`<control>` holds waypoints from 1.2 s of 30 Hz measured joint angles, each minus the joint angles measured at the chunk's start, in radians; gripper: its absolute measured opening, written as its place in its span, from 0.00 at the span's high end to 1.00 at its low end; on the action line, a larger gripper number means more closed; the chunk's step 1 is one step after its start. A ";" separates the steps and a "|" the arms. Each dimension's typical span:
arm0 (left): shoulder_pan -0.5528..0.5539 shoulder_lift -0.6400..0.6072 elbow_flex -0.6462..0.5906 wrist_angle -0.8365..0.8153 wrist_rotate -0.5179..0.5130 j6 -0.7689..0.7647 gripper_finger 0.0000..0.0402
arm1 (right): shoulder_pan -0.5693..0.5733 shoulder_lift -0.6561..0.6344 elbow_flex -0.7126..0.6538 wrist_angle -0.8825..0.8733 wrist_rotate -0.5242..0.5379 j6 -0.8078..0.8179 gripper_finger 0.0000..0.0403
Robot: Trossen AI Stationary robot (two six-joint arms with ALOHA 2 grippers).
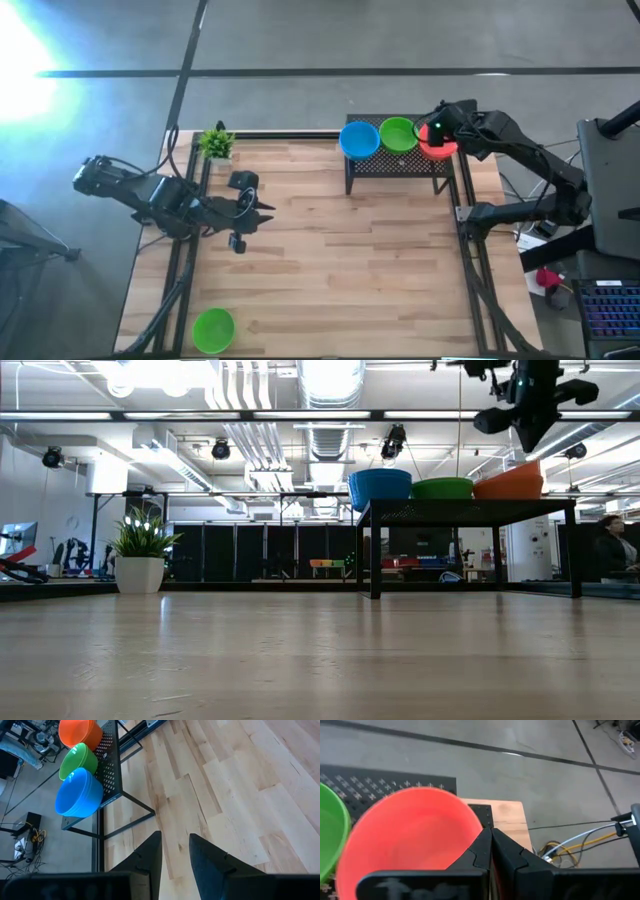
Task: Pick & Place Mini bowls
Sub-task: Stack the orange bowl on the orange bowl on the shelf, then stack the green bowl on the green bowl on the shelf
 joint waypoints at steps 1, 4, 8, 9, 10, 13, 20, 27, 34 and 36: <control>0.000 0.000 0.000 0.000 0.000 0.000 0.76 | 0.000 0.007 -0.007 -0.001 0.000 0.000 0.98; 0.000 0.000 0.000 0.000 0.000 -0.002 0.76 | -0.001 0.026 -0.032 0.005 0.002 -0.001 0.98; 0.000 0.000 0.000 0.000 -0.005 -0.002 0.76 | -0.013 0.047 -0.060 0.005 0.006 -0.009 0.98; 0.000 0.000 0.000 0.000 -0.005 -0.002 0.76 | -0.014 0.050 -0.063 0.005 0.006 -0.009 0.98; 0.000 0.000 0.000 0.000 -0.006 -0.002 0.76 | -0.014 0.052 -0.064 0.004 0.008 -0.012 0.98; 0.000 0.000 0.000 0.000 -0.006 -0.003 0.76 | -0.013 0.052 -0.054 0.004 0.025 -0.019 0.98; -0.001 0.000 0.000 -0.088 -0.005 -0.085 0.76 | 0.039 0.024 0.017 0.008 0.027 -0.038 0.98; -0.053 0.000 0.000 -0.245 0.029 -0.245 0.76 | 0.196 -0.005 0.023 0.012 0.053 -0.038 0.98; -0.183 0.000 -0.043 -0.336 0.047 -0.386 0.76 | 0.405 -0.005 0.017 0.019 0.052 -0.005 0.98; -0.234 0.000 -0.081 -0.339 0.052 -0.456 0.76 | 0.484 -0.005 0.009 0.025 0.053 0.035 0.98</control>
